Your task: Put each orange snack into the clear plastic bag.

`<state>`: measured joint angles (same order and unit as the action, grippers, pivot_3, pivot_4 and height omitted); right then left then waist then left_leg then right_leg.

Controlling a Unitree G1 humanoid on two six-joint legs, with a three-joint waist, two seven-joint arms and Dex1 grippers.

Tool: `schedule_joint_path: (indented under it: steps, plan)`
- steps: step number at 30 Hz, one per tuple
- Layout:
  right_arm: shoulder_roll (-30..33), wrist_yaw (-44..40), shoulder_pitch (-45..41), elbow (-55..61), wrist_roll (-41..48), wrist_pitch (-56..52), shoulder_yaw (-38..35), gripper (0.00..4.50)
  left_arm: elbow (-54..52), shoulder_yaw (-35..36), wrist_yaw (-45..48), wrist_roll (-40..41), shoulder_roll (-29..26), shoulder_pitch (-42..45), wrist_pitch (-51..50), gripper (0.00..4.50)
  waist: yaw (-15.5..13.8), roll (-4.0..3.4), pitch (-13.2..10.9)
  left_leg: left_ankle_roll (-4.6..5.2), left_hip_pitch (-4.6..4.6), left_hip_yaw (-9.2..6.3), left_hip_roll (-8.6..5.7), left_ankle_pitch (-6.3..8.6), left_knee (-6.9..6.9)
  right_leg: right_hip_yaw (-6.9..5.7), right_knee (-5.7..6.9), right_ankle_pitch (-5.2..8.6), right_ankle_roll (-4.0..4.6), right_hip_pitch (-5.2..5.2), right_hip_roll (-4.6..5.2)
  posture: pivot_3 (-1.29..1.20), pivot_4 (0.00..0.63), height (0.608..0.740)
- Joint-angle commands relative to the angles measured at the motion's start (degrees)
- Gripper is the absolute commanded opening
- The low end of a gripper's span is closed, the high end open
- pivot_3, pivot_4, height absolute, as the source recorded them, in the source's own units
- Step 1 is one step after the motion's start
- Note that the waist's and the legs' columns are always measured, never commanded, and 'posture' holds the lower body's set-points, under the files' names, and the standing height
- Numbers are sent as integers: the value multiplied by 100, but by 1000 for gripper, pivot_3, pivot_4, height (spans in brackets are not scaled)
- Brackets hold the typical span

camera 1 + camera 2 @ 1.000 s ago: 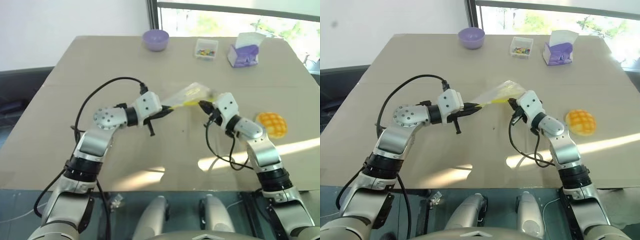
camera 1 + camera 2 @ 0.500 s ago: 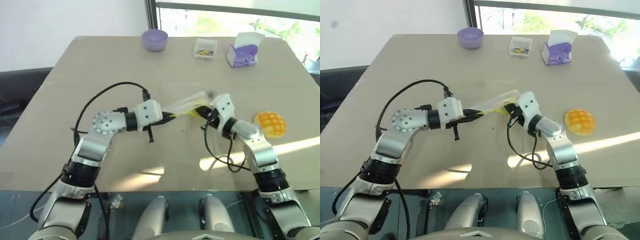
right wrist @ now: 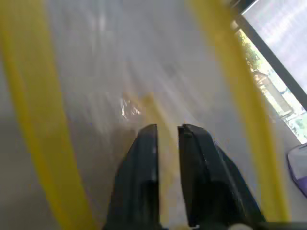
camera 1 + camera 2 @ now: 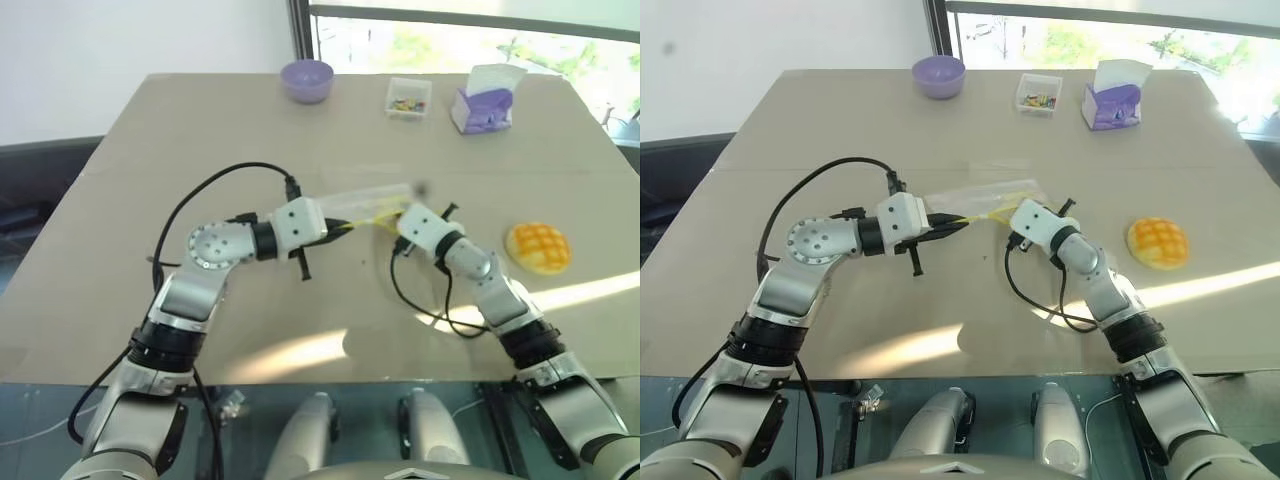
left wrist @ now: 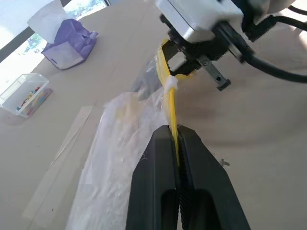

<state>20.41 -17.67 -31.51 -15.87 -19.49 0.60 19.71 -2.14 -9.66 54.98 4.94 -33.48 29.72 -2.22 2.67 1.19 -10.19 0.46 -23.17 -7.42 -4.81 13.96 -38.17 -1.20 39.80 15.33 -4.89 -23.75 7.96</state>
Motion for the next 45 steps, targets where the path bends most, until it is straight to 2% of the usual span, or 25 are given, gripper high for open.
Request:
schedule_joint_path:
  steps: [1, 6, 12, 19, 23, 26, 28, 30, 38, 44, 45]
  plan:
    - [44, 179, -109, 7, -331, 367, 109, 2158, 81, 58, -132, -102, 1, 151, 87, 0, -5, 0, 0, 0, 1, 1, 0, 0, 0, 1, 0, 0, 0, 0, 0, 0, 150, 740]
    - [161, 536, -94, 83, -646, 497, -67, 4462, 342, 76, -367, -282, 38, 242, -4, 0, -24, 1, 0, 1, 11, 4, 0, 0, 1, 5, -1, 0, -1, 11, 0, 0, 150, 740]
    - [408, 111, 151, 634, -116, 573, -496, 4462, 483, 113, -604, -394, 116, 342, -204, 0, -30, 1, 0, 1, 14, 6, 0, 0, 5, 9, -2, 0, -1, 13, 0, 0, 150, 740]
    - [558, -839, 732, 1847, 1105, -146, -1184, 4462, 617, 225, -827, -299, 243, 553, -564, 0, -29, 1, 0, 17, 19, 10, 1, 10, 7, 11, -3, 0, -1, 16, -1, 0, 150, 740]
    - [315, -678, 1136, 2563, 1736, -777, -1806, 4462, 642, 231, -859, -274, 294, 616, -591, 0, -42, 2, 0, 16, 20, 8, 3, 9, 8, 10, -3, 0, -1, 18, -1, 0, 150, 740]
    - [430, -438, 1640, 2920, 1748, -1212, -2330, 4462, 672, 246, -859, -262, 305, 630, -569, 0, -56, 2, 0, 14, 19, 10, 0, 8, 8, 13, -5, -1, -3, 19, 0, 0, 150, 740]
    - [522, -36, 2065, 3039, 1478, -1731, -2775, 4462, 693, 255, -855, -254, 319, 650, -558, 0, -104, 1, -1, 17, 19, 9, -1, 10, 8, 11, -6, -1, -3, 19, 0, 0, 150, 740]
    - [511, 128, 2335, 3047, 1614, -2322, -3228, 4462, 723, 253, -841, -255, 332, 669, -538, 0, -109, 1, 0, 19, 22, 14, 0, 11, 8, 15, -3, -1, -3, 19, 0, 0, 150, 740]
    - [191, 753, 2448, 2904, 1798, -3321, -3807, 4462, 776, 228, -781, -263, 332, 708, -509, 0, -62, 0, 0, 26, 36, 31, 7, 15, 13, 33, 1, -2, -4, 19, -4, 0, 150, 740]
    - [-238, 815, 2343, 2773, 2577, -4077, -4328, 4462, 721, 238, -775, -245, 322, 672, -546, 0, -107, 5, 3, 26, 36, 32, 4, 15, 13, 34, -6, -4, -8, 24, -3, 0, 150, 740]
    - [-288, 824, 2319, 2743, 2685, -4139, -4407, 4227, 715, 239, -777, -241, 324, 670, -551, 0, -110, 5, 3, 26, 36, 30, 5, 15, 13, 33, -6, -4, -8, 25, -3, 0, 150, 740]
